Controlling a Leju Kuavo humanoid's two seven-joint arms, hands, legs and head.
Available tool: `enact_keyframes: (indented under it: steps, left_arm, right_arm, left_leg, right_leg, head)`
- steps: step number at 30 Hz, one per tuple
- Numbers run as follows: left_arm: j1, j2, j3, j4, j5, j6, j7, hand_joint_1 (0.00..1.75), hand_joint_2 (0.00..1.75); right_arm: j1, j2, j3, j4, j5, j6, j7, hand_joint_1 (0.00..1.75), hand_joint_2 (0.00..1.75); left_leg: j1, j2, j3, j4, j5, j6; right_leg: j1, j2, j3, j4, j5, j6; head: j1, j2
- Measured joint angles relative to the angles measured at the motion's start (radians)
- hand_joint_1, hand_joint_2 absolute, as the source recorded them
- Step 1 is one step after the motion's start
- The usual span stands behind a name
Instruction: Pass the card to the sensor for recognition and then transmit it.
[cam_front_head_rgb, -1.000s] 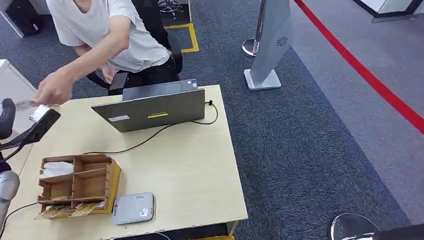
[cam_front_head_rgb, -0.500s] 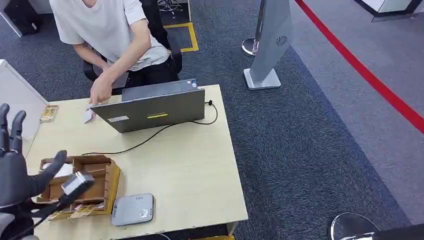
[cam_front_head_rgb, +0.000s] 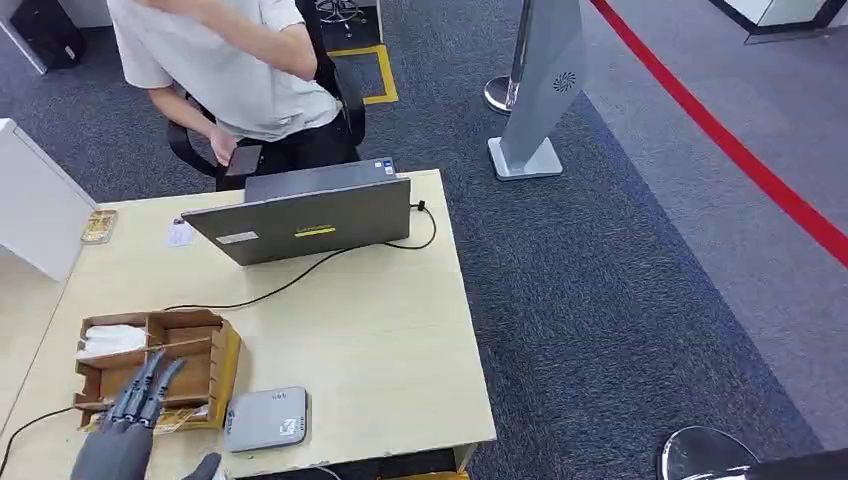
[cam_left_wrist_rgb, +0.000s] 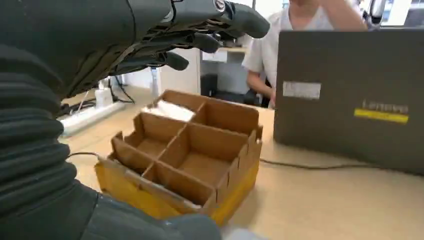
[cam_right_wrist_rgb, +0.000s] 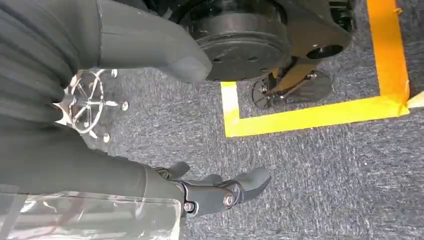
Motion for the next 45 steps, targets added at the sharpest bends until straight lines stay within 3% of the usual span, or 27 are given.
enact_keyframes:
  steps: [8,15,19,27,34,45]
  left_arm:
    - [-0.001,0.044,-0.066,0.015,0.022,0.001,0.156,0.0,1.75]
    - [0.0,0.04,-0.069,0.029,-0.135,-0.008,0.302,0.0,1.75]
    - [0.02,0.023,-0.031,0.034,-0.158,-0.002,0.338,0.0,1.75]
    - [0.079,-0.05,0.111,0.053,-0.172,0.004,0.333,0.0,1.75]
    - [0.109,-0.116,0.209,0.08,-0.172,-0.027,0.28,0.0,1.75]
    - [0.083,-0.204,0.257,0.194,-0.203,-0.036,0.206,0.0,1.75]
  right_arm:
    - [0.011,0.01,-0.046,-0.017,0.054,0.03,0.024,0.0,1.75]
    - [0.032,0.017,-0.073,-0.044,0.1,0.037,0.06,0.0,1.75]
    - [0.051,0.025,-0.097,-0.063,0.135,0.048,0.079,0.0,1.75]
    - [0.069,0.034,-0.124,-0.08,0.183,0.067,0.103,0.0,1.75]
    - [0.076,0.04,-0.143,-0.084,0.205,0.088,0.11,0.0,1.75]
    - [0.072,0.044,-0.153,-0.074,0.216,0.122,0.097,0.0,1.75]
  left_leg:
    - [0.0,0.0,0.0,0.0,0.0,0.0]
    - [0.0,0.0,0.0,0.0,0.0,0.0]
    - [0.0,0.0,0.0,0.0,0.0,0.0]
    - [0.0,0.0,0.0,0.0,0.0,0.0]
    - [0.0,0.0,0.0,0.0,0.0,0.0]
    - [0.0,0.0,0.0,0.0,0.0,0.0]
  right_leg:
    - [0.0,0.0,0.0,0.0,0.0,0.0]
    - [0.0,0.0,0.0,0.0,0.0,0.0]
    - [0.0,0.0,0.0,0.0,0.0,0.0]
    - [0.0,0.0,0.001,0.0,0.0,0.0]
    - [0.0,0.0,0.001,0.0,0.0,0.0]
    - [0.0,0.0,0.001,0.0,0.0,0.0]
  head:
    - [0.0,0.0]
    - [0.0,0.0]
    - [0.0,0.0]
    - [0.0,0.0]
    - [0.0,0.0]
    - [0.0,0.0]
